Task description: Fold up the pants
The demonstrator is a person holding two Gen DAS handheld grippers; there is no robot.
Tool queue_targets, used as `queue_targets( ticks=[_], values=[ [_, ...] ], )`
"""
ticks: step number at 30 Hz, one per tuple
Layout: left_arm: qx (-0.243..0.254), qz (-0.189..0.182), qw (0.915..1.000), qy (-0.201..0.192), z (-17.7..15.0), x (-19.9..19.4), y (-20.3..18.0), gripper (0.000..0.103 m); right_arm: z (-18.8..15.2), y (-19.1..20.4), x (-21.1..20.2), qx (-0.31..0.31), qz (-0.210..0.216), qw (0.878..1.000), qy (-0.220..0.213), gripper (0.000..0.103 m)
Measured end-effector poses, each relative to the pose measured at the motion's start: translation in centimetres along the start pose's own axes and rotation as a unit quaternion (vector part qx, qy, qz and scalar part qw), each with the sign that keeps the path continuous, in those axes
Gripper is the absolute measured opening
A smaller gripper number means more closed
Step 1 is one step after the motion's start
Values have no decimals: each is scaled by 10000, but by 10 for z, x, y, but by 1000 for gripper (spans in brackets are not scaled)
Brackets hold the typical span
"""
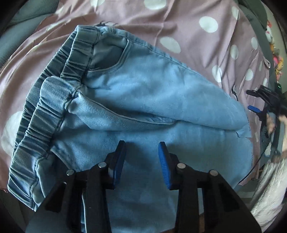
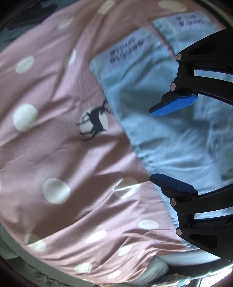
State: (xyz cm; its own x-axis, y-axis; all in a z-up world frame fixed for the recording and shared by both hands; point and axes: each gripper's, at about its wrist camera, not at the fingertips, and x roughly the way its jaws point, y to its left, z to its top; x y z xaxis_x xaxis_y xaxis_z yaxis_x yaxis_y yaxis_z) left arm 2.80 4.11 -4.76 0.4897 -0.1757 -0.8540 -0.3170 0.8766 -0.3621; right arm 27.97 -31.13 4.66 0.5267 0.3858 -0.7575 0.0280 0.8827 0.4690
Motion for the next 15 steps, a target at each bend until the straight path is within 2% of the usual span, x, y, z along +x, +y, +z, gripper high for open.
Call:
queue_targets(
  ticks=[4,7,11,13,15],
  values=[
    [218,109,9997,-48,-2,4,-3,38,11,15,47,63,-328,9987,374,67],
    [141,-25,9999,-72,-2,5,2,38,9,6,78,518,-672,9941,672,60],
    [80,-222,9997,-63,1,7,9,38,5,5,88,725,-776,9927,572,60],
    [41,-258,9996,-65,2,8,9,38,3,13,91,629,-960,9919,538,59],
    [22,-264,9996,-81,2,7,9,38,-2,20,94,484,-1177,9909,438,53]
  ],
)
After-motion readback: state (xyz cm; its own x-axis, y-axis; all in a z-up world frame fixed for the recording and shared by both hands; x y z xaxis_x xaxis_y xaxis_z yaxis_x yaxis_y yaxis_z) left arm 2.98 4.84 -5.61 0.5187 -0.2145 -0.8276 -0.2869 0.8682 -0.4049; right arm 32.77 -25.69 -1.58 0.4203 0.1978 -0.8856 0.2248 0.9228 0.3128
